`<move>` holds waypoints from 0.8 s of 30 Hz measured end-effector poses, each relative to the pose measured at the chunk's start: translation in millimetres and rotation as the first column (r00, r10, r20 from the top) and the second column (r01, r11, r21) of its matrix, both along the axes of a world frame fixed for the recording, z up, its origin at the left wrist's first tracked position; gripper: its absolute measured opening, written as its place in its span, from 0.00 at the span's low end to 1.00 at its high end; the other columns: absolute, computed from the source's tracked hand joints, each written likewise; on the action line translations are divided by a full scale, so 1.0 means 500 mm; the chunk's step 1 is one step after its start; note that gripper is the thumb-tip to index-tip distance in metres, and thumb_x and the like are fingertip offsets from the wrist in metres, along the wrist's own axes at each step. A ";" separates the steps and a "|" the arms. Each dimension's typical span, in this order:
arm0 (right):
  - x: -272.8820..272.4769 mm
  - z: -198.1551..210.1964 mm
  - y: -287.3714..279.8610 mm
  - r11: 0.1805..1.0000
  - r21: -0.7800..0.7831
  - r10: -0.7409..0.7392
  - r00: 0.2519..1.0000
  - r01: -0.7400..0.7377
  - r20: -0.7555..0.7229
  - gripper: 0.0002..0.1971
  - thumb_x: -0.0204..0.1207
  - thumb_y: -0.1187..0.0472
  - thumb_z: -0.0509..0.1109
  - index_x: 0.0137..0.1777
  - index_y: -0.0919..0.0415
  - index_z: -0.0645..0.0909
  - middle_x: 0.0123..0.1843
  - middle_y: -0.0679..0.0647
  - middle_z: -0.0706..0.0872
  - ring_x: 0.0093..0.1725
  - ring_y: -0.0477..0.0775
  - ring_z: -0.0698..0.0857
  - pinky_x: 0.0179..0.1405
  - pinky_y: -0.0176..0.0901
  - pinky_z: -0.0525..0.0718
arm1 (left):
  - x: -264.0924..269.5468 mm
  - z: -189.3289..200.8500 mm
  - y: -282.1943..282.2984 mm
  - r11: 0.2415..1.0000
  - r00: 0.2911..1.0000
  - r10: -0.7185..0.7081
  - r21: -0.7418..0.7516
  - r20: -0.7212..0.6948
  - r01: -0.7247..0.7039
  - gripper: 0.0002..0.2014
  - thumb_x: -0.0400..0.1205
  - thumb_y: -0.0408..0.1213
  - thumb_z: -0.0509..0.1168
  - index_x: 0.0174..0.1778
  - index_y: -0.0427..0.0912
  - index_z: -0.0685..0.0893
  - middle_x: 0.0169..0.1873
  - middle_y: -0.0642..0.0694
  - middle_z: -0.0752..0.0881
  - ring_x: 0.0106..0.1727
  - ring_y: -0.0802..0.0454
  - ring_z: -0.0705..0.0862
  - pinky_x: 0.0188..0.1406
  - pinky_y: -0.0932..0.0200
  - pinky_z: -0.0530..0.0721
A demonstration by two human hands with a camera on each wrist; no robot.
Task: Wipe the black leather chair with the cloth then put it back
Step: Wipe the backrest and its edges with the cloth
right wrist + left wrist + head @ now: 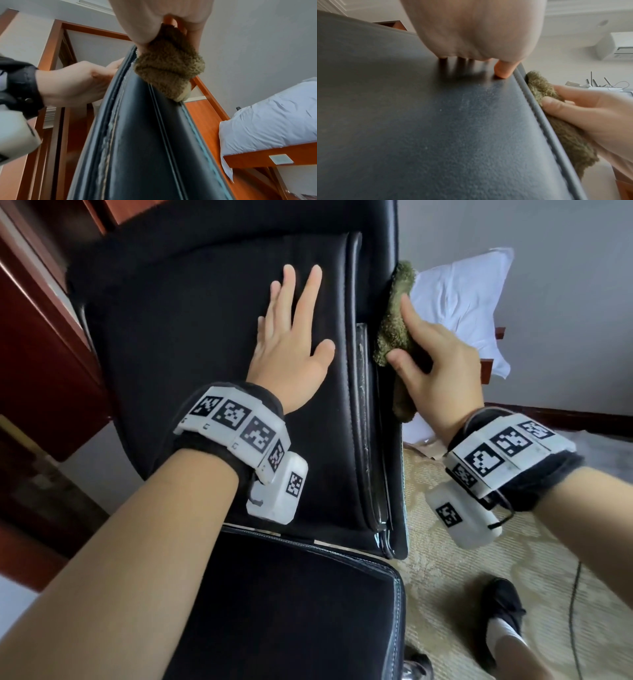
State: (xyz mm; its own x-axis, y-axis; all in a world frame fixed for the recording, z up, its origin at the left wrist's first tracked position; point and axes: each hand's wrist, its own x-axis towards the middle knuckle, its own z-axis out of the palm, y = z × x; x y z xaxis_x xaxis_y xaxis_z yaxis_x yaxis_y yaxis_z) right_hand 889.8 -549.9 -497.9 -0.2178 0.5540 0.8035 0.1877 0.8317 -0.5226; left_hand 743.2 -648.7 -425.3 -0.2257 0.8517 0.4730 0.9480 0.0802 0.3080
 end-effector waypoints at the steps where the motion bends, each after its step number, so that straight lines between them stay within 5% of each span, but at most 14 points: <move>1: 0.000 -0.007 -0.002 1.000 -0.009 -0.011 1.000 0.011 0.006 0.27 0.76 0.60 0.68 0.76 0.56 0.68 0.56 0.56 0.85 0.55 0.53 0.81 0.56 0.31 0.70 | 0.000 -0.002 0.001 1.000 1.000 -0.002 0.010 0.003 0.002 0.35 0.84 0.34 0.53 0.82 0.55 0.41 0.82 0.50 0.35 0.81 0.50 0.34 0.78 0.49 0.36; 6: 0.000 -0.050 -0.019 0.999 0.001 -0.041 0.999 0.041 0.007 0.27 0.76 0.61 0.68 0.75 0.59 0.70 0.55 0.58 0.85 0.52 0.50 0.81 0.51 0.28 0.69 | 0.000 -0.007 0.004 1.000 1.000 0.001 0.029 0.012 -0.001 0.35 0.83 0.33 0.52 0.82 0.54 0.41 0.82 0.50 0.35 0.81 0.50 0.33 0.77 0.50 0.35; 10: 0.005 -0.084 -0.029 1.000 -0.009 -0.026 0.998 0.026 0.055 0.27 0.75 0.61 0.68 0.75 0.60 0.70 0.59 0.60 0.84 0.56 0.57 0.83 0.56 0.27 0.68 | -0.001 -0.008 0.005 0.999 1.000 0.000 0.032 0.003 0.000 0.35 0.83 0.33 0.52 0.82 0.53 0.41 0.82 0.49 0.36 0.81 0.50 0.34 0.78 0.50 0.35; 16: 0.037 -0.042 -0.018 0.995 -0.030 0.094 0.990 -0.098 -0.101 0.26 0.73 0.66 0.71 0.72 0.63 0.73 0.51 0.46 0.83 0.50 0.23 0.77 0.58 0.18 0.69 | -0.020 -0.019 -0.007 1.000 0.993 0.030 0.007 -0.114 -0.029 0.33 0.85 0.41 0.51 0.82 0.52 0.40 0.82 0.49 0.37 0.82 0.52 0.35 0.78 0.50 0.39; 19: 0.025 0.006 -0.010 0.994 -0.059 0.083 0.989 -0.091 -0.122 0.27 0.75 0.65 0.69 0.74 0.56 0.71 0.55 0.41 0.82 0.54 0.28 0.77 0.60 0.19 0.69 | -0.021 -0.031 -0.013 0.999 0.989 0.028 -0.021 -0.145 -0.031 0.35 0.85 0.44 0.53 0.82 0.50 0.38 0.82 0.48 0.36 0.82 0.51 0.35 0.78 0.51 0.38; 24: -0.006 -0.004 -0.010 0.994 -0.104 0.023 0.998 -0.030 -0.066 0.26 0.76 0.62 0.68 0.75 0.55 0.71 0.57 0.49 0.84 0.55 0.41 0.79 0.62 0.24 0.70 | -0.024 -0.055 -0.019 0.997 0.986 0.021 -0.063 -0.164 -0.032 0.37 0.85 0.43 0.53 0.82 0.47 0.35 0.81 0.45 0.34 0.82 0.48 0.34 0.78 0.51 0.36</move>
State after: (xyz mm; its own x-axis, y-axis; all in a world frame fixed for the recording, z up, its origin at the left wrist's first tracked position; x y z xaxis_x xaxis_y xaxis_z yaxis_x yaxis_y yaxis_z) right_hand 886.5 -554.9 -499.8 -0.1832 0.6309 0.7539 0.1294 0.7757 -0.6177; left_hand 731.3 -658.3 -452.8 -0.1733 0.8767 0.4487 0.9823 0.1211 0.1427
